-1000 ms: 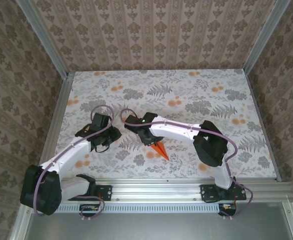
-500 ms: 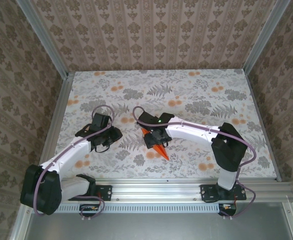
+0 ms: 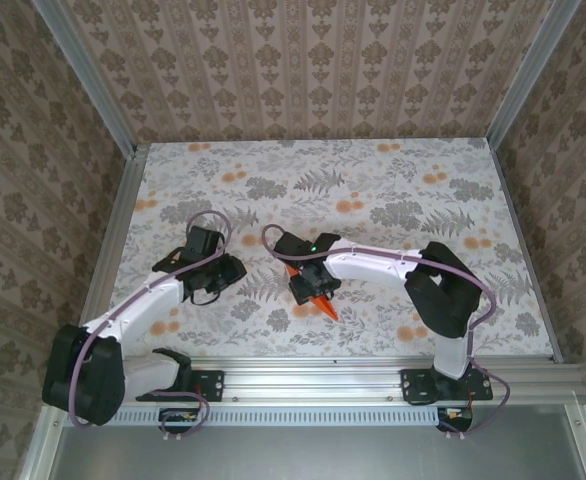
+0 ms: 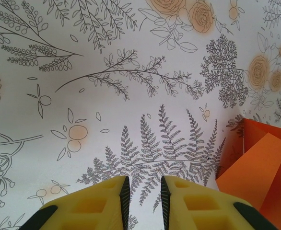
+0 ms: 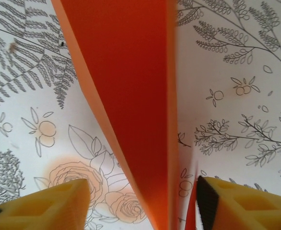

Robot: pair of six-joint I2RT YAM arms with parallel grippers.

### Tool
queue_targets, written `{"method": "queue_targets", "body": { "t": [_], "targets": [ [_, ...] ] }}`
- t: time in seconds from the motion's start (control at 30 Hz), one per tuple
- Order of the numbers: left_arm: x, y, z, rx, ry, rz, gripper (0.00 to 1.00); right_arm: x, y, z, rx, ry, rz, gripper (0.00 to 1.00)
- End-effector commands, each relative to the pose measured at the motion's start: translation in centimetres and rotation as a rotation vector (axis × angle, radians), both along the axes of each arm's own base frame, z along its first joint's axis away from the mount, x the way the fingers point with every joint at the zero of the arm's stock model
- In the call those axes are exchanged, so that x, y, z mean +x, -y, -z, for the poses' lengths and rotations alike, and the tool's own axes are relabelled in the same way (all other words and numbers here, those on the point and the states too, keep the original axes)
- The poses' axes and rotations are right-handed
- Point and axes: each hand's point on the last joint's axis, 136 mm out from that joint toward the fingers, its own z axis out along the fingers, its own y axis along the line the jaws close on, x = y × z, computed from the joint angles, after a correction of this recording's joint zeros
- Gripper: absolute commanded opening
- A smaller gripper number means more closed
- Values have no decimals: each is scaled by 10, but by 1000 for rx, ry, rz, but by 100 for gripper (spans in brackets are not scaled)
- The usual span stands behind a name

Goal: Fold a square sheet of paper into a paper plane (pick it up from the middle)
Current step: Turn over the paper at the center of the table.

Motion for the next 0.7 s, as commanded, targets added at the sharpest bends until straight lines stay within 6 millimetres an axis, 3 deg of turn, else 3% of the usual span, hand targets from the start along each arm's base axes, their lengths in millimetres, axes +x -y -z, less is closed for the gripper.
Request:
{"method": "queue_targets", "body": {
  "t": [0.0, 0.1, 0.17, 0.3, 0.4, 0.47, 0.67],
  "targets": [
    [4, 3, -6, -6, 12, 21, 27, 0, 4, 7, -30, 2, -13, 56],
    [4, 3, -6, -5, 11, 24, 27, 1, 7, 7, -50, 10, -17, 49],
    [4, 3, -6, -2, 9, 22, 27, 3, 10, 5, -62, 23, -15, 36],
    [3, 2, -5, 1, 8, 23, 27, 9, 19, -8, -98, 74, -4, 21],
    [4, 3, -6, 0, 9, 22, 27, 13, 28, -18, -122, 110, 10, 18],
    [4, 3, -7, 1, 11, 23, 27, 16, 34, -25, -148, 135, 23, 10],
    [5, 2, -8, 7, 12, 21, 27, 29, 65, -43, -318, 222, 88, 10]
  ]
}}
